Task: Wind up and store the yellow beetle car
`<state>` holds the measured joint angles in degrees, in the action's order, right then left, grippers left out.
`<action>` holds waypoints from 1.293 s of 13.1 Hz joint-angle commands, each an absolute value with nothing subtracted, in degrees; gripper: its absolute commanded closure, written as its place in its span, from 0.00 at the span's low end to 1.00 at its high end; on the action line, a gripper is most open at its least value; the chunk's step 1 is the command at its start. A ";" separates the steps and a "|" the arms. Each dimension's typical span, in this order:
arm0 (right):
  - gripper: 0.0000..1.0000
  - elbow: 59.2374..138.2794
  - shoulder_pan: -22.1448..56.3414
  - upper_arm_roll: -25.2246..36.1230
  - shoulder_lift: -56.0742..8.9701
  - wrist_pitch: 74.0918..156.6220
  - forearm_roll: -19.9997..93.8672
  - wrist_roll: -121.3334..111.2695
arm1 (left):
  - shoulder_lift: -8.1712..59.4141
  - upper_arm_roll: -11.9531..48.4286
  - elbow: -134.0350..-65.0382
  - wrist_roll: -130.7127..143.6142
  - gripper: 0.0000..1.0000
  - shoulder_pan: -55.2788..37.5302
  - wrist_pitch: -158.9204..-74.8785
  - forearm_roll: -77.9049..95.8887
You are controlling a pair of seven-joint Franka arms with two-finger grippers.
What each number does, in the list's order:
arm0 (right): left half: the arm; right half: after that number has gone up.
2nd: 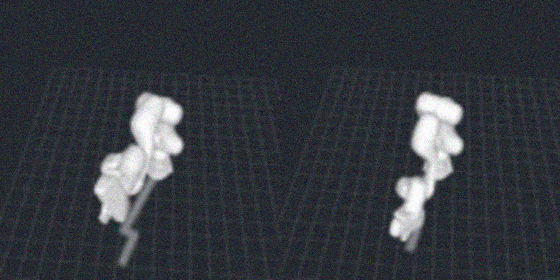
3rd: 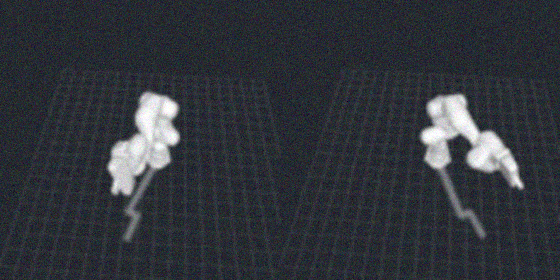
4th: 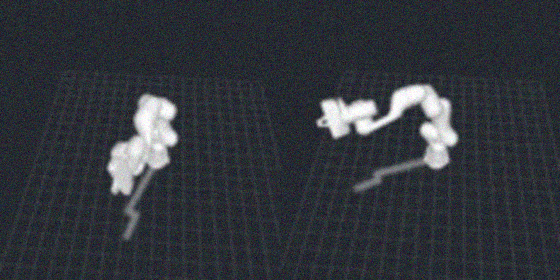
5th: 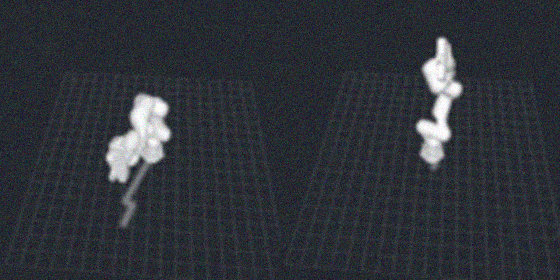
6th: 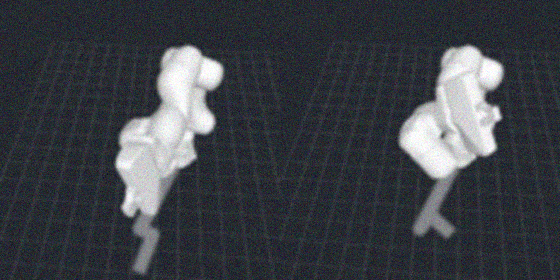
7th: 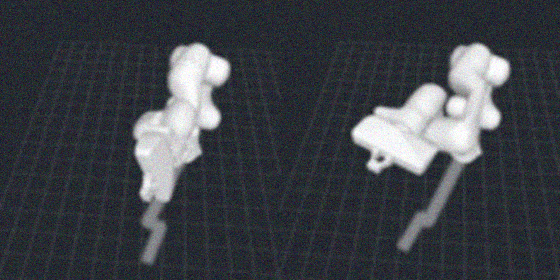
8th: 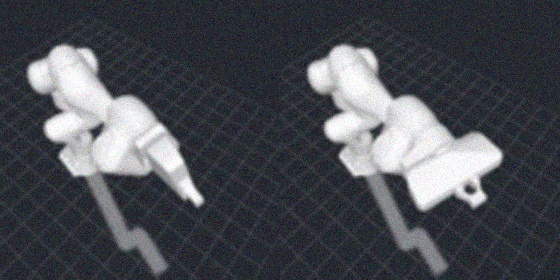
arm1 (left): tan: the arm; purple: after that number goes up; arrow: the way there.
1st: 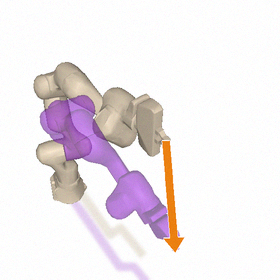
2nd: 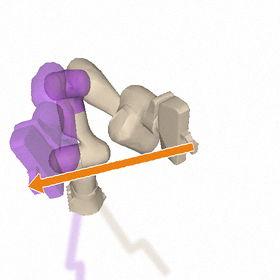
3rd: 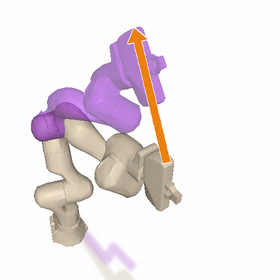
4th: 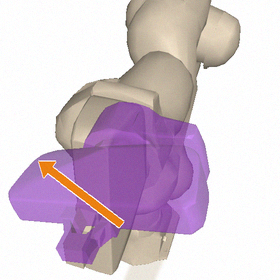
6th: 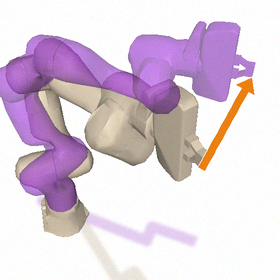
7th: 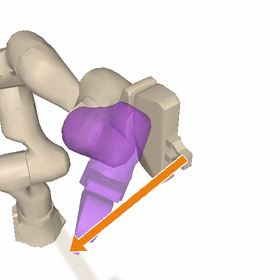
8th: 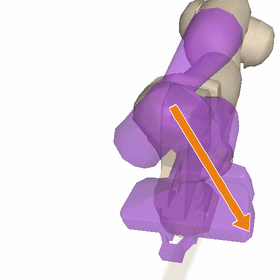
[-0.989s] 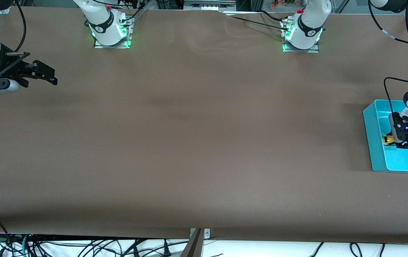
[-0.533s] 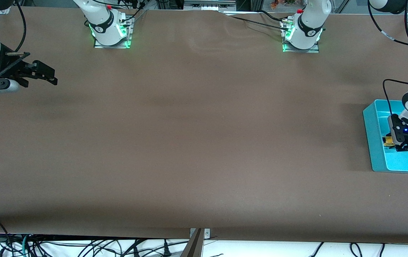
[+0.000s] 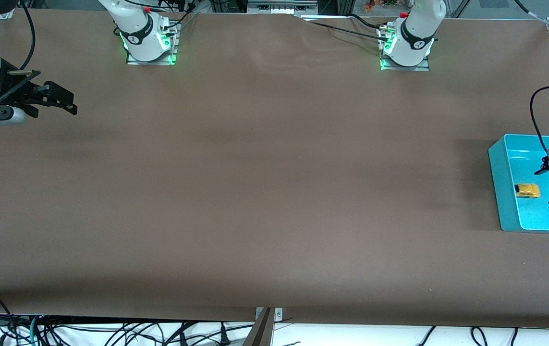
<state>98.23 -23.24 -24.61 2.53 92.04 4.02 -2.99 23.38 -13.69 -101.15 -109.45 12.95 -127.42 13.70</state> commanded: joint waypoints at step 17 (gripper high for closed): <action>0.00 93.78 -15.73 -20.92 3.08 89.21 1.32 -0.09 | 1.15 -4.66 -90.61 4.21 0.00 -3.78 -89.65 5.71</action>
